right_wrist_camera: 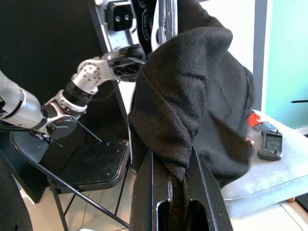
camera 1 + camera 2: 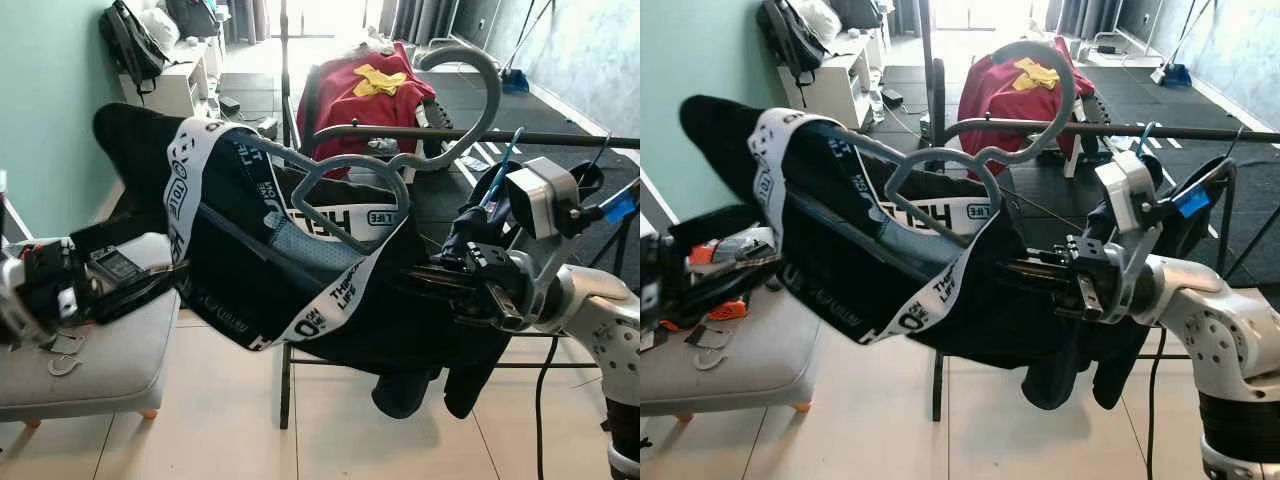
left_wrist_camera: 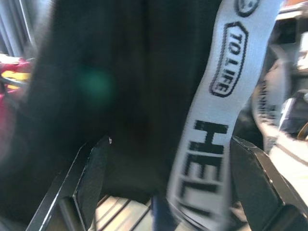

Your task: Hang hanger

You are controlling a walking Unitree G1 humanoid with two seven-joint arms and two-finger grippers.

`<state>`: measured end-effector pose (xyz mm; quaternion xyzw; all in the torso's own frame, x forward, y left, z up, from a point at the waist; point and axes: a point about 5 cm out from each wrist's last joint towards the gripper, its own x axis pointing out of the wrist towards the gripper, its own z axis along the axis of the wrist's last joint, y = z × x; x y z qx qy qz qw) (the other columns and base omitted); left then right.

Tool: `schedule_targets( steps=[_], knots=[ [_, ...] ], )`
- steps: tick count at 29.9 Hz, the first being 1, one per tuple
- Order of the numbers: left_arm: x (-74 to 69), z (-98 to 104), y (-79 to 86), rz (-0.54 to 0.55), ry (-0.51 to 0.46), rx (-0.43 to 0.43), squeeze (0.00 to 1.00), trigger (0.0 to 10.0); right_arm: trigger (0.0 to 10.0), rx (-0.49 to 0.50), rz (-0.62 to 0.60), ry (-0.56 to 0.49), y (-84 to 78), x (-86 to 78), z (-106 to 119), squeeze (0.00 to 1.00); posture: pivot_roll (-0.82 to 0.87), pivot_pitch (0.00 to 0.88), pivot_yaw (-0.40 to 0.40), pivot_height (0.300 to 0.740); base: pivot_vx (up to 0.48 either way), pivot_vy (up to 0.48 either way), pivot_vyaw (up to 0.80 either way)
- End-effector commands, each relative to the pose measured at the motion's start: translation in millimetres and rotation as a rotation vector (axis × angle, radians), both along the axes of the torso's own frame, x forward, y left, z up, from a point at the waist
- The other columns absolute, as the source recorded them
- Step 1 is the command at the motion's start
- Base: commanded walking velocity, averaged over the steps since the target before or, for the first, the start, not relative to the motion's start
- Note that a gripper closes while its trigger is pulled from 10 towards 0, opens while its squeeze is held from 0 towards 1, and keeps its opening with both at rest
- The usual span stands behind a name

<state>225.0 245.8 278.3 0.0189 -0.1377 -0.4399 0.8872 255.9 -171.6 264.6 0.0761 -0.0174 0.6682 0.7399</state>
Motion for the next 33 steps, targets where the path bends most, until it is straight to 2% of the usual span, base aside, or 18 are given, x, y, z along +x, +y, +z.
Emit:
schedule_targets(
  steps=[1, 6, 14, 15, 16, 17, 26, 31, 33],
  knots=[
    [7.9, -3, -2.5, 0.066, -0.013, -0.021, 0.00, 10.0, 10.0, 0.003, 0.037, -0.003, 4.9, -5.0, 0, 0.00, -0.08, 0.058, 0.000, 0.740, 0.000, 0.000, 0.00],
    [11.8, -10, -4.4, 0.090, 0.000, -0.057, 0.00, 10.0, 10.0, 0.002, 0.051, 0.011, 8.7, -4.7, -2, 0.00, -0.08, 0.056, -0.007, 0.740, 0.000, 0.000, 0.00],
    [11.3, -14, -2.3, 0.097, 0.016, -0.064, 0.00, 10.0, 10.0, 0.015, 0.053, 0.026, 10.2, -4.1, -2, 0.00, -0.07, 0.055, -0.008, 0.740, 0.000, 0.000, 0.00],
    [10.7, -14, -1.3, 0.101, 0.016, -0.069, 0.00, 4.0, 10.0, 0.019, 0.052, 0.030, 10.4, -4.3, -2, 0.00, -0.07, 0.054, -0.009, 0.740, 0.000, 0.000, 0.00],
    [10.3, -14, -0.7, 0.103, 0.016, -0.072, 0.00, 4.0, 10.0, 0.021, 0.051, 0.032, 10.5, -4.5, -1, 0.00, -0.07, 0.054, -0.009, 0.740, 0.000, 0.000, 0.00],
    [10.1, -13, 0.0, 0.110, 0.010, -0.081, 0.00, 0.0, 10.0, 0.020, 0.049, 0.034, 10.8, -4.6, -1, 0.00, -0.07, 0.053, -0.012, 0.740, 0.000, 0.000, 0.00],
    [11.8, -9, 4.8, 0.170, -0.018, -0.097, 0.00, 0.0, 10.0, 0.012, 0.039, 0.036, 10.2, -5.1, -2, 0.00, -0.08, 0.055, -0.012, 0.740, 0.000, 0.000, 0.00],
    [15.4, -1, 15.5, 0.262, -0.062, -0.135, 0.00, 0.0, 10.0, -0.031, 0.000, 0.049, 8.4, -2.7, -7, 0.00, -0.08, 0.056, -0.011, 0.740, 0.000, 0.000, 0.00],
    [15.4, -1, 15.5, 0.262, -0.062, -0.135, 0.00, 0.0, 10.0, -0.031, 0.000, 0.049, 8.4, -2.7, -7, 0.00, -0.08, 0.056, -0.011, 0.740, 0.000, 0.000, 0.00]
  ],
)
